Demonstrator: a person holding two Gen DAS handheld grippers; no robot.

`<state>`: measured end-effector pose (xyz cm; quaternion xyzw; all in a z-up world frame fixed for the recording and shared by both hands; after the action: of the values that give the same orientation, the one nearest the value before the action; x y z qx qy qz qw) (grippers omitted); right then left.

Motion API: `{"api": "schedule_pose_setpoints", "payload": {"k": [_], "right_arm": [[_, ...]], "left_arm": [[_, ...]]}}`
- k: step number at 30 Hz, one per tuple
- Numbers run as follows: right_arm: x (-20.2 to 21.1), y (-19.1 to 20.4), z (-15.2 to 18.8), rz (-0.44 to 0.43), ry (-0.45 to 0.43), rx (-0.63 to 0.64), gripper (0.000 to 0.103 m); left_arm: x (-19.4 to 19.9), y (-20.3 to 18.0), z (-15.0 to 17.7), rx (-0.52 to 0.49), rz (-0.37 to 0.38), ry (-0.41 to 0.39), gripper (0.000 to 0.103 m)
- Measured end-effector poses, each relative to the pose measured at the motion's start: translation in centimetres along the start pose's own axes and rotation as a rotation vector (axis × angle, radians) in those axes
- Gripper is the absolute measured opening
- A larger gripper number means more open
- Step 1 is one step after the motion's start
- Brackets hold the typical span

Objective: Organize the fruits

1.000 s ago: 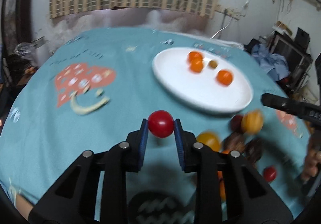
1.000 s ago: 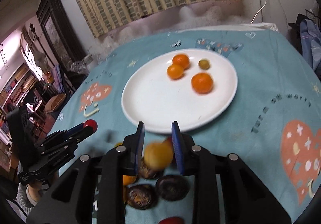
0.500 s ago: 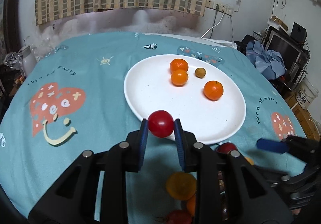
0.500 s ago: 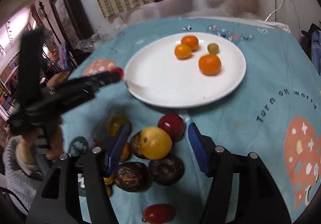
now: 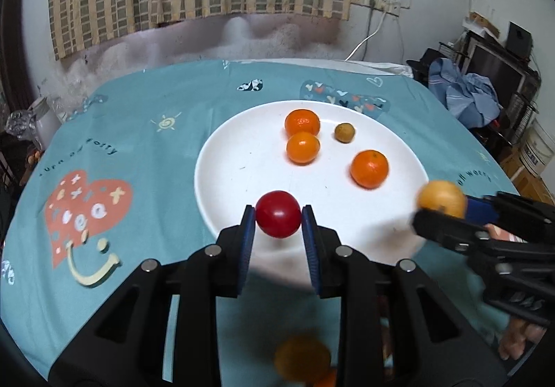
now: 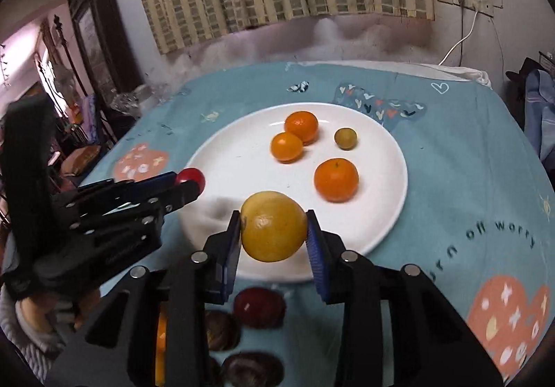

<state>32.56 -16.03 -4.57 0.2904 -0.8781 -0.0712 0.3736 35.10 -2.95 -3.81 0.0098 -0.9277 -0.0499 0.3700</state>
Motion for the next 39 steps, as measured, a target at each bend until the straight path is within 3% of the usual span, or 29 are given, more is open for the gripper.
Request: {"api": "schedule_pose_setpoints", "payload": {"k": [3,6,10,15,19,26,32,39], "right_arm": [[-0.9,-1.2,0.1,0.030,-0.017,-0.027,0.042],[0.6,-1.6,1.0,0.009,-0.065,-0.053,0.058],[4.4,-1.1,2.2,-0.019,-0.138,-0.061,0.058],[7.7,-0.2,5.6,-0.078,-0.177,-0.069,0.059],[7.7,-1.0,6.5,-0.101,-0.167,-0.114,0.059],[7.1,-1.0,6.8,-0.110,-0.142,-0.123,0.059],[6.5,-0.8,6.9,-0.112,-0.123,-0.114,0.059],[5.1,0.0,7.5,-0.117,-0.079,-0.091,0.059]], "left_arm": [[-0.7,0.2,0.4,0.016,-0.015,0.008,0.051],[0.1,0.8,1.1,0.007,-0.041,-0.014,0.054],[2.4,2.3,2.8,0.049,-0.031,-0.017,0.059],[4.3,2.7,6.8,0.016,-0.057,-0.004,0.065],[4.6,2.6,8.7,0.001,-0.072,0.010,0.065],[4.7,0.9,9.0,-0.057,-0.026,-0.010,0.065],[3.3,0.1,9.3,-0.065,0.019,0.041,0.064],[1.9,0.1,9.1,-0.009,0.155,0.108,0.046]]}}
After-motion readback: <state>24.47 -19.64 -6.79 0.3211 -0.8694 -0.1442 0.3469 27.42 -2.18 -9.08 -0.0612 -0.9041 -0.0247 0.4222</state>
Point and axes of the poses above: each gripper's, at about its wrist camera, not at the fingertips, and x roughly against the way its jaws point, y to its left, z to its underside, the point moved 4 cm from there along -x, roughly the way its jaws point, and after that the axes turned 13 degrees about -z, right-handed, at the moved point
